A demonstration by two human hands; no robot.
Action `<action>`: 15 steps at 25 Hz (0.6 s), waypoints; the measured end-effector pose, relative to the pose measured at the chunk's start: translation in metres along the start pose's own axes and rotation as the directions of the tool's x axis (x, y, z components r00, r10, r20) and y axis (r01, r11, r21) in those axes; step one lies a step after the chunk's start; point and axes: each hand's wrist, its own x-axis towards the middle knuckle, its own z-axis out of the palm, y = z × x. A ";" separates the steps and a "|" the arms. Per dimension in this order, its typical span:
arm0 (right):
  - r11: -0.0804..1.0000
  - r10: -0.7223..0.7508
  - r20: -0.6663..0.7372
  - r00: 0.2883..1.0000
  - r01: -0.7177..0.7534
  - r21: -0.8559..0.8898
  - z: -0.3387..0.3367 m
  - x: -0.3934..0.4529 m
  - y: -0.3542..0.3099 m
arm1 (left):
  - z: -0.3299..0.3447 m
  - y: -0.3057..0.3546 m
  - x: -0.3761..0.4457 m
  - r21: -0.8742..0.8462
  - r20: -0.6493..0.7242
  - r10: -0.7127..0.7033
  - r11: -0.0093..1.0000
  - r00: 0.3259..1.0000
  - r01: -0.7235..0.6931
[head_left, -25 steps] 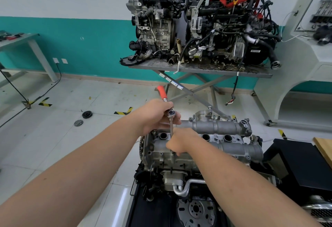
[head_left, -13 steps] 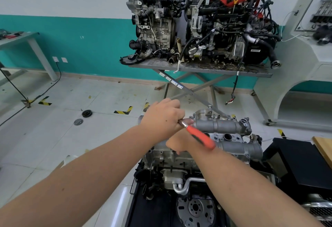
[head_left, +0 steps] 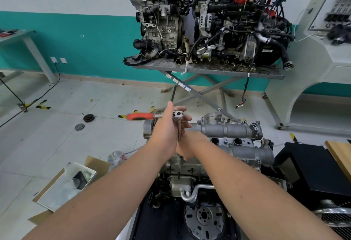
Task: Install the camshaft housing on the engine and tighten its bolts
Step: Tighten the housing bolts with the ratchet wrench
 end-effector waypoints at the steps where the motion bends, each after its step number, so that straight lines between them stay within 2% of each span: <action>1: 1.000 0.014 -0.005 1.000 -0.014 0.002 0.001 0.001 0.001 | -0.003 0.005 0.002 -0.006 0.002 -0.042 0.999 0.999 0.042; 4: 0.998 0.055 0.056 0.997 -0.053 -0.034 0.002 0.000 0.002 | -0.008 0.027 0.003 0.237 0.001 -0.102 0.967 0.995 0.099; 7: 0.997 0.071 0.076 0.995 -0.067 -0.046 0.000 0.001 0.001 | -0.009 0.048 0.001 0.475 0.004 -0.144 0.871 0.990 0.125; 9: 0.996 0.067 0.078 0.995 -0.062 -0.064 0.000 -0.001 -0.001 | -0.005 0.056 0.000 0.618 0.029 -0.142 0.781 0.989 0.094; 10: 0.996 0.059 0.080 0.995 -0.053 -0.076 0.000 -0.002 -0.003 | -0.002 0.060 -0.001 0.724 0.064 -0.121 0.689 0.991 0.037; 11: 0.994 0.052 0.078 0.996 -0.045 -0.095 0.001 -0.001 -0.003 | 0.002 0.062 0.000 0.830 0.109 -0.094 0.556 0.990 -0.039; 13: 0.993 0.035 0.076 0.996 -0.026 -0.114 0.003 0.001 -0.002 | 0.009 0.066 0.003 0.957 0.230 -0.047 0.193 0.972 -0.217; 15: 0.994 0.031 0.063 0.998 -0.024 -0.111 0.003 0.002 0.001 | 0.010 0.066 0.003 0.910 0.381 -0.017 -0.173 0.925 -0.378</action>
